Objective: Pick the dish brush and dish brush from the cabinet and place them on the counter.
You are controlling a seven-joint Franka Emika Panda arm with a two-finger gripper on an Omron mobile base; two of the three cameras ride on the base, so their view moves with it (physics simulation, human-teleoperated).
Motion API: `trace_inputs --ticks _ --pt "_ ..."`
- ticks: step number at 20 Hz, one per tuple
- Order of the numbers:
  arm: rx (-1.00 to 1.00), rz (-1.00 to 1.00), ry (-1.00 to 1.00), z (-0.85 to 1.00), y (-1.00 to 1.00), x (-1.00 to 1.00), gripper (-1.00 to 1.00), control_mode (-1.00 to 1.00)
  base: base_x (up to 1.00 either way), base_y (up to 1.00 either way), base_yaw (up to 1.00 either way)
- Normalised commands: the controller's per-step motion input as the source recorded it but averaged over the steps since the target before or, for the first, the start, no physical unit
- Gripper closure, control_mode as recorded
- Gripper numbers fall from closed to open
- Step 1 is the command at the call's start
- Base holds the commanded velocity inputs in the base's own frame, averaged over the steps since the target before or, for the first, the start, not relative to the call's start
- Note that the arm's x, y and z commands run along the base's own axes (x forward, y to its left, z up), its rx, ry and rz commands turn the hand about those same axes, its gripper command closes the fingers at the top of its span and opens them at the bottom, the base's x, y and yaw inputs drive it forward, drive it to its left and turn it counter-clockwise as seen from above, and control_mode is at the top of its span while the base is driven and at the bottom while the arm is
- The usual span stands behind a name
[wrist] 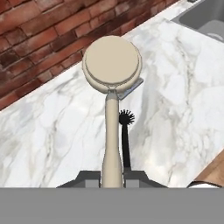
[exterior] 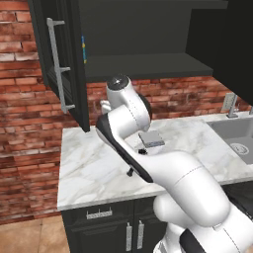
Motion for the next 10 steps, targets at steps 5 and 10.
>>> trace_inputs --ticks 5,10 --pt "0.0 0.0 0.01 -0.3 0.0 0.07 1.0 -1.0 0.0 0.0 0.0" --pt "0.0 0.0 0.0 -0.26 0.0 0.07 1.0 -1.0 0.0 0.0 0.0"
